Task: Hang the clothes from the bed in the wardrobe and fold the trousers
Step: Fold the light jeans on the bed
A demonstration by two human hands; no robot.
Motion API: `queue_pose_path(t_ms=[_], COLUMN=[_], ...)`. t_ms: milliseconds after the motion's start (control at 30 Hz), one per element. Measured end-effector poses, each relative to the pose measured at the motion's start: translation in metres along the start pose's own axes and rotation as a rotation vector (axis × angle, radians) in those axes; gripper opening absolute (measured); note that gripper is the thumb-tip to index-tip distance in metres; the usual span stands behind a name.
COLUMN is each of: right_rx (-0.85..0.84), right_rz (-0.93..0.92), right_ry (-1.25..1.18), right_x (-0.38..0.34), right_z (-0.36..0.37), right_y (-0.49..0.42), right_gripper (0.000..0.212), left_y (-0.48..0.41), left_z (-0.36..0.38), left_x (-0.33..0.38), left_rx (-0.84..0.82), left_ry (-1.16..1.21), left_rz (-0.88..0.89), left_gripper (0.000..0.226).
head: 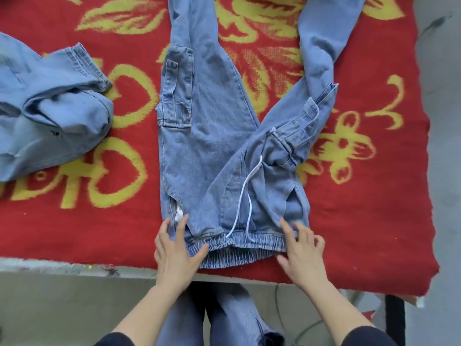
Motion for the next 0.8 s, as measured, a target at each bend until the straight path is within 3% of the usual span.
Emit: queue_pose_path(t_ms=[133,267,333,400,500,567,667,800], right_rx=[-0.078,-0.051,-0.069,0.023,0.12,-0.018,-0.424,-0.417], right_rz=[0.293,0.528,0.61,0.48,0.213,0.223,0.323,0.29], right_ry=[-0.226,-0.37,-0.494,-0.466,-0.308,-0.257,-0.273,-0.173], right_x=[0.03,0.053,0.062,0.055,0.038,0.036,0.025,0.003], right_z=[0.006,0.006,0.011,-0.006,-0.018,0.013,0.081,0.09], right_y=[-0.009,-0.007,0.0,0.006,0.045,0.091,0.151,0.175], right_gripper=[0.068,0.046,0.039,0.041,0.064,0.07,0.068,0.057], left_y=[0.014,0.002,-0.004,-0.001,0.025,0.052,0.09,0.111], left_z=[0.011,-0.001,-0.009,-0.022,-0.048,-0.06,-0.05,-0.033], left_x=[-0.022,-0.013,-0.001,0.006,0.003,0.0,-0.018,-0.068], left_rx=[-0.084,-0.075,-0.085,-0.072,-0.041,-0.064,-0.205,-0.323], left_ry=[-0.101,0.026,0.023,-0.03,-0.093,-0.083,-0.16,-0.202], left_rz=[-0.006,-0.006,0.076,0.199,0.379,0.502,0.566,0.403], left_gripper=[0.074,0.043,0.042,0.049,0.058,0.055,0.047,0.04])
Point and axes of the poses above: each hand's wrist, its own y-axis away from the middle knuckle, its own z-axis out of the palm, x = y × z, the point moved 10 cm from there along -y, towards the middle knuckle, and after that the axes turned 12 degrees about y, right-handed, at the moved point
